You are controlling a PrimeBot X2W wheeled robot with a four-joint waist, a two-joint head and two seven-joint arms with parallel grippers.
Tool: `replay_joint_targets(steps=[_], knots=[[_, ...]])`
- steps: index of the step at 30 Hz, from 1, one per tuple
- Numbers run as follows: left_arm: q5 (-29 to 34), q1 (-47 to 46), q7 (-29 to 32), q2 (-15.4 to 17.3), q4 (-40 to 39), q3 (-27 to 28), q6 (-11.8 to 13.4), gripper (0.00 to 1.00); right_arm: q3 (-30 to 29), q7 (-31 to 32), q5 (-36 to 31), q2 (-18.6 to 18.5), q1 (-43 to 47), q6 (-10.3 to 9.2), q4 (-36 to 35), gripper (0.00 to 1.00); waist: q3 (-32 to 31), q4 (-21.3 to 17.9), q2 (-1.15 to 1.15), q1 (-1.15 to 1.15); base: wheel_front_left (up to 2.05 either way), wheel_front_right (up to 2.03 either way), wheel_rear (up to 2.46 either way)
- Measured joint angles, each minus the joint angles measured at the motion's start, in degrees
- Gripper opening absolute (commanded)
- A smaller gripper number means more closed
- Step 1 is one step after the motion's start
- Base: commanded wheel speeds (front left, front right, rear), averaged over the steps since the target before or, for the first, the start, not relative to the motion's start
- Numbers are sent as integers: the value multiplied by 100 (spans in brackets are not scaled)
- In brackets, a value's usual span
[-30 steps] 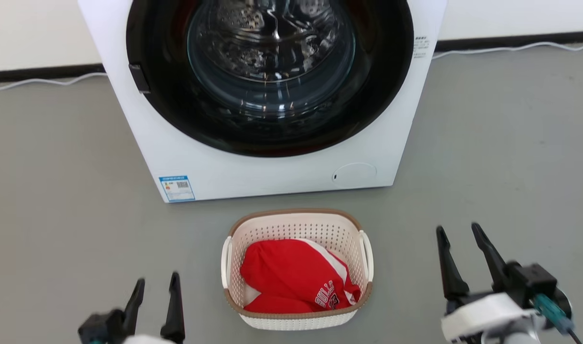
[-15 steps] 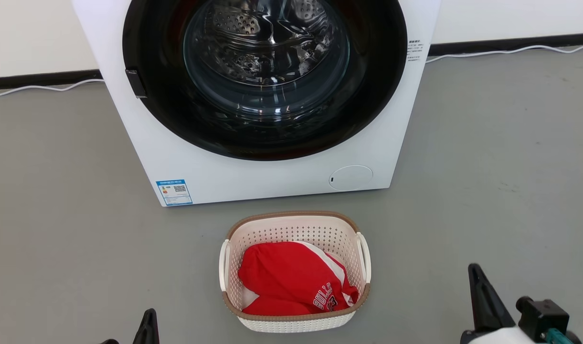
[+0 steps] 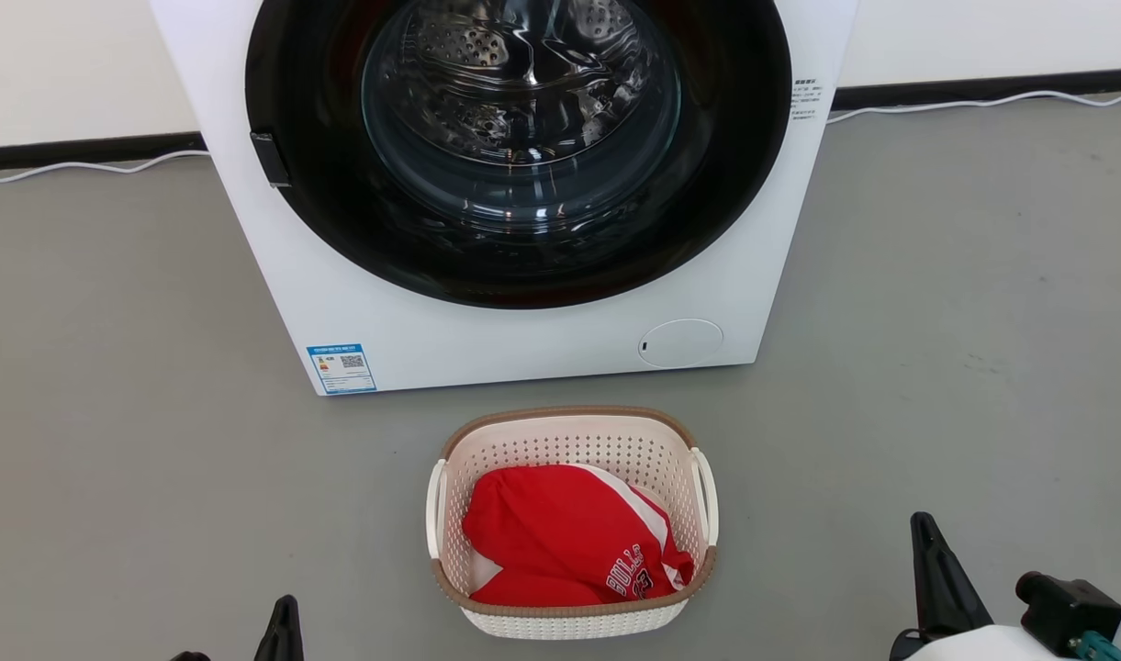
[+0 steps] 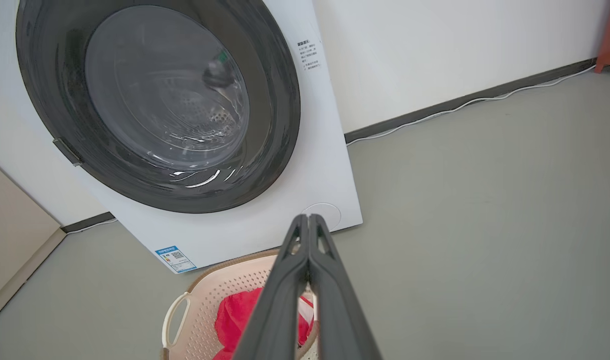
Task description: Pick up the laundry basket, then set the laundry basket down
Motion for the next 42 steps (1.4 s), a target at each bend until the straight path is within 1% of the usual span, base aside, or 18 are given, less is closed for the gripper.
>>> replay_joint_targets(steps=[22, 42], knots=[[-1263, -175, 343, 7, -11, 40, -89, 0, -25, 335, 1436, 1, -20, 0, -36, 0, -10, 86, 0, -1, 0, 0, 0], [-2497, -379, 694, 16, -14, 123, -234, 0, -66, 662, 2875, 3, -164, 0, -78, 0, -19, 172, 0, -1, 0, 0, 0]])
